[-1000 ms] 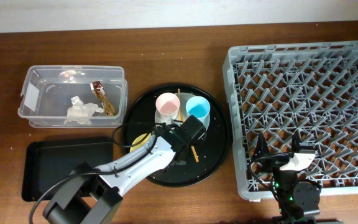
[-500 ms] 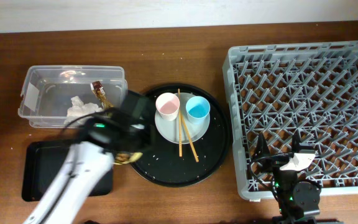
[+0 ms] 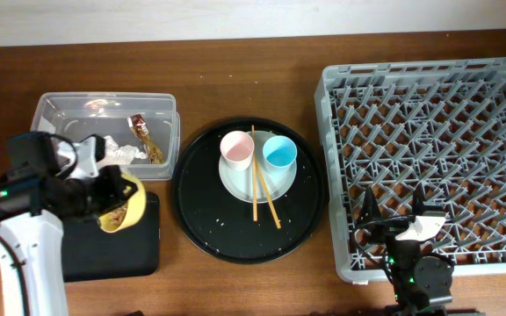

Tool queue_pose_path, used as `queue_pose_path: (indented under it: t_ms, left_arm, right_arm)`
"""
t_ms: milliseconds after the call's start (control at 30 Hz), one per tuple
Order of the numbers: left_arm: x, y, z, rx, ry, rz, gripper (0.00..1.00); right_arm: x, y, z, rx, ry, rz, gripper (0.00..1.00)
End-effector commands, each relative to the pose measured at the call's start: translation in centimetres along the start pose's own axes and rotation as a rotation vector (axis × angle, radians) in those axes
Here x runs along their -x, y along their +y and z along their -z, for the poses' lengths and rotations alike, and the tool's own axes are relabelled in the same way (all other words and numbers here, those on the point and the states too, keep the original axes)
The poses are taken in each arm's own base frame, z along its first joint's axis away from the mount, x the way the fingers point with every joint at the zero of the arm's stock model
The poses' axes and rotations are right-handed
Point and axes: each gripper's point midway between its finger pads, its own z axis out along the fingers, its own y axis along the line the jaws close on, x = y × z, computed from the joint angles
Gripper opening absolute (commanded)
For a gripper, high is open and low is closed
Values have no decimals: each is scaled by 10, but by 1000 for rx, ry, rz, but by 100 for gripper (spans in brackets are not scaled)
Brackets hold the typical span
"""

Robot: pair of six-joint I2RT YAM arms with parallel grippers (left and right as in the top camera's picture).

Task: Sort waste into correct bins and load items into the dishwasher rack
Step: 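Lift yellow bowl with left gripper over the black tray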

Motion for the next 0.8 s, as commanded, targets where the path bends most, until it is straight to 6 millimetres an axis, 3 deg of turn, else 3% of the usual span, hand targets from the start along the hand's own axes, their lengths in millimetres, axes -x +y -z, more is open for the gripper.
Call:
queue_pose_path:
  t_ms: [0, 133, 300, 400, 633, 767]
  left_arm:
    - [12, 7, 18, -23, -76, 1, 0]
    - [22, 14, 29, -77, -136, 57, 0]
    - [42, 23, 59, -214, -280, 121, 0]
    - [44, 38, 71, -211, -327, 164, 0]
    - [46, 35, 75, -253, -350, 137, 0]
    - [46, 45, 69, -249, -361, 153, 0]
  right_arm:
    - [-3, -3, 0, -11, 4, 3, 98]
    - [-3, -3, 0, -11, 4, 3, 98]
    - [-3, -3, 0, -11, 4, 3, 99]
    - [-3, -3, 0, -11, 4, 4, 98]
    - [-3, -3, 0, -11, 4, 3, 98]
    - [-3, -3, 0, -11, 4, 3, 98]
